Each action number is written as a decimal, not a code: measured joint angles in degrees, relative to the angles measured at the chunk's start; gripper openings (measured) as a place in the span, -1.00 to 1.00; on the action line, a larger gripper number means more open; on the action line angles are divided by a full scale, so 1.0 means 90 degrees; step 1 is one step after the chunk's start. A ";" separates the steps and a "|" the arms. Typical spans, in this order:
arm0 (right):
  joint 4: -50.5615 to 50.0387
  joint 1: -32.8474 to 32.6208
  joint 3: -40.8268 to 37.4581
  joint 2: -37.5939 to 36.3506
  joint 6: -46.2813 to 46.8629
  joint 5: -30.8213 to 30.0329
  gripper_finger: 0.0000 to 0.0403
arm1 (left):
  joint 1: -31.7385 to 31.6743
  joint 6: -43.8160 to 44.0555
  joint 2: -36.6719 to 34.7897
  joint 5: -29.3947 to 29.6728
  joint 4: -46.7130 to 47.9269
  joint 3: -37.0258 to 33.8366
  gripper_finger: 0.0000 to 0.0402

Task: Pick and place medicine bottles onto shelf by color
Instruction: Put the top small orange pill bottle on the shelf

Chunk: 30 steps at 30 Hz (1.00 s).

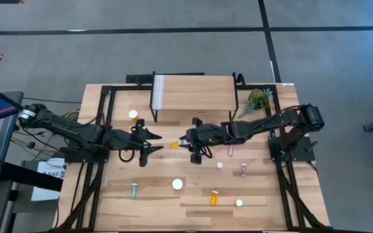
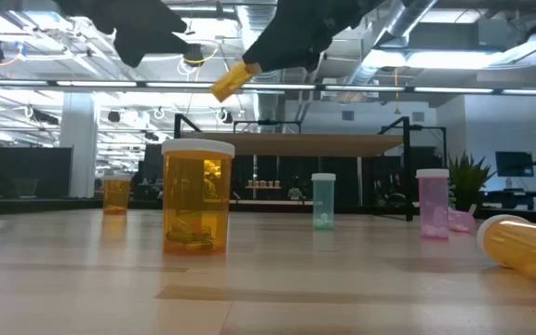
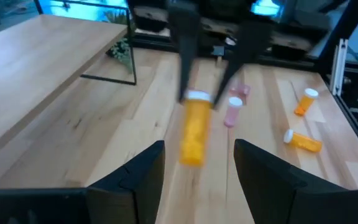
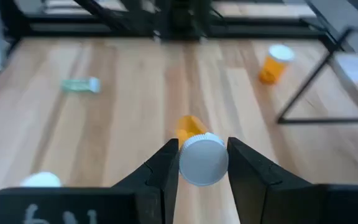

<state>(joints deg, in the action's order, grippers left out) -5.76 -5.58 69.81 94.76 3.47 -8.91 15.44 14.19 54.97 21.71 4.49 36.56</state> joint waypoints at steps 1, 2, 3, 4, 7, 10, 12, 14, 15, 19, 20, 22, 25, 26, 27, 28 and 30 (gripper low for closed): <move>-0.0248 0.0079 0.0107 0.0000 0.0000 0.0000 -0.34 | 0.0002 0.0000 -0.0043 0.0001 0.0045 0.0000 -0.10; -0.0502 0.0163 0.0236 0.0000 0.0000 0.0000 -0.34 | 0.0002 0.0007 -0.0073 0.0000 0.0091 0.0000 -0.10; -0.0735 0.0247 0.0370 0.0000 0.0000 0.0000 -0.34 | 0.0002 0.0008 -0.0093 0.0000 0.0140 0.0000 -0.10; -0.0957 0.0330 0.0505 0.0000 0.0000 0.0000 -0.34 | 0.0002 0.0008 -0.0091 -0.0001 0.0155 0.0000 -0.10; -0.1651 0.0625 0.0922 0.0000 -0.0029 0.0002 -0.34 | 0.0052 0.0010 -0.0083 0.0002 0.0163 0.0000 -0.10; -0.2274 0.0994 0.1410 0.0000 -0.0097 0.0002 -0.34 | 0.0154 0.0055 0.0020 -0.0002 0.0159 0.0000 -0.10; -0.2786 0.1271 0.1764 0.0000 -0.0149 0.0005 -0.34 | 0.0251 0.0063 0.0067 0.0003 0.0145 0.0000 -0.10; -0.3292 0.1578 0.2106 0.0000 -0.0153 0.0018 -0.34 | 0.0351 0.0072 0.0118 0.0043 0.0112 -0.0011 -0.10; -0.3487 0.1731 0.2256 0.0000 -0.0158 0.0082 -0.34 | 0.0397 0.0076 0.0133 0.0077 0.0106 -0.0033 -0.10; -0.4143 0.2348 0.2700 0.0000 -0.0153 0.0453 -0.33 | 0.0527 0.0173 0.0142 0.0307 0.0038 -0.0146 -0.10; -0.4261 0.2492 0.2772 0.0000 -0.0148 0.0527 -0.34 | 0.0543 0.0184 0.0142 0.0344 0.0037 -0.0177 -0.10; -0.4484 0.2783 0.2892 0.0000 -0.0146 0.0640 -0.34 | 0.0563 0.0214 0.0142 0.0364 -0.0046 -0.0248 -0.10; -0.4730 0.3215 0.2955 0.0000 -0.0082 0.0732 -0.34 | 0.0563 0.0219 0.0142 0.0355 -0.0199 -0.0306 -0.10; -0.4788 0.3371 0.2955 0.0000 -0.0056 0.0771 -0.33 | 0.0563 0.0219 0.0142 0.0355 -0.0199 -0.0313 -0.10; -0.4834 0.3507 0.2955 0.0000 -0.0035 0.0826 -0.33 | 0.0563 0.0219 0.0142 0.0352 -0.0199 -0.0313 -0.10; -0.4865 0.3632 0.2957 0.0000 -0.0005 0.0843 -0.33 | 0.0563 0.0219 0.0142 0.0355 -0.0200 -0.0313 -0.10; -0.4923 0.3863 0.2957 0.0000 -0.0003 0.0841 -0.32 | 0.0563 0.0191 0.0143 0.0348 -0.0219 -0.0313 -0.10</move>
<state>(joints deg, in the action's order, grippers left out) -50.07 29.18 96.42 94.76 3.44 -1.34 20.51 15.91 56.26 24.85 2.52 33.74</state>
